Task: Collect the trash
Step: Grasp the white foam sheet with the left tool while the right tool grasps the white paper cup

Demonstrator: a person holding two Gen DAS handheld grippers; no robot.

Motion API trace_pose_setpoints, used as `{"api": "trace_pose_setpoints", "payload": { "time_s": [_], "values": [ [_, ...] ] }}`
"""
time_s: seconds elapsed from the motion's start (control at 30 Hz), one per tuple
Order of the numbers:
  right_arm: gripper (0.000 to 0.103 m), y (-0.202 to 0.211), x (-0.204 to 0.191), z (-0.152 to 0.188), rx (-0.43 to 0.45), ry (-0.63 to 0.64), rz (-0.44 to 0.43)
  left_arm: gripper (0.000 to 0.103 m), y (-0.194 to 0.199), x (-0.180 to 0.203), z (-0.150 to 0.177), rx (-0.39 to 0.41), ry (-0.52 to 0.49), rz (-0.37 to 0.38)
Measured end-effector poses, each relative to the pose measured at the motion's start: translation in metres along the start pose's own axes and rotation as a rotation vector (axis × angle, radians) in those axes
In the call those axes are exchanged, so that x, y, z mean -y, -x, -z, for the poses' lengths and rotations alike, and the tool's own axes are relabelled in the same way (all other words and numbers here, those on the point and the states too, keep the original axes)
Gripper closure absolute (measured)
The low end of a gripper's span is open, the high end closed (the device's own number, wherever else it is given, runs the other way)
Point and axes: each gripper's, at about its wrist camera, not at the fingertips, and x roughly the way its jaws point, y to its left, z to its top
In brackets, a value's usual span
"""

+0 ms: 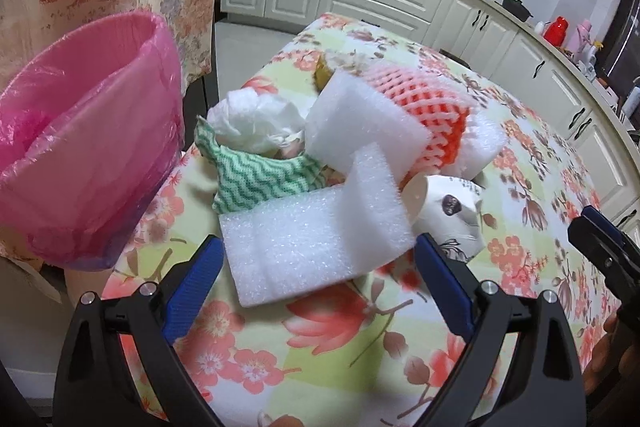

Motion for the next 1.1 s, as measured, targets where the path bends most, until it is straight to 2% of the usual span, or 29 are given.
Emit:
{"api": "trace_pose_setpoints", "payload": {
  "time_s": [0.17,0.5,1.1],
  "values": [
    [0.019,-0.004,-0.002,0.0,-0.01,0.007,-0.005,0.017,-0.009,-0.007,0.0,-0.044,0.017,-0.009],
    [0.018,-0.014,-0.015,0.001,-0.033,0.037,-0.02,0.02,-0.004,-0.014,0.003,-0.05,-0.006,0.006],
    [0.018,-0.04,-0.05,-0.001,-0.085,0.098,-0.062,0.021,0.034,-0.021,0.001,0.013,-0.038,0.007]
  ]
}}
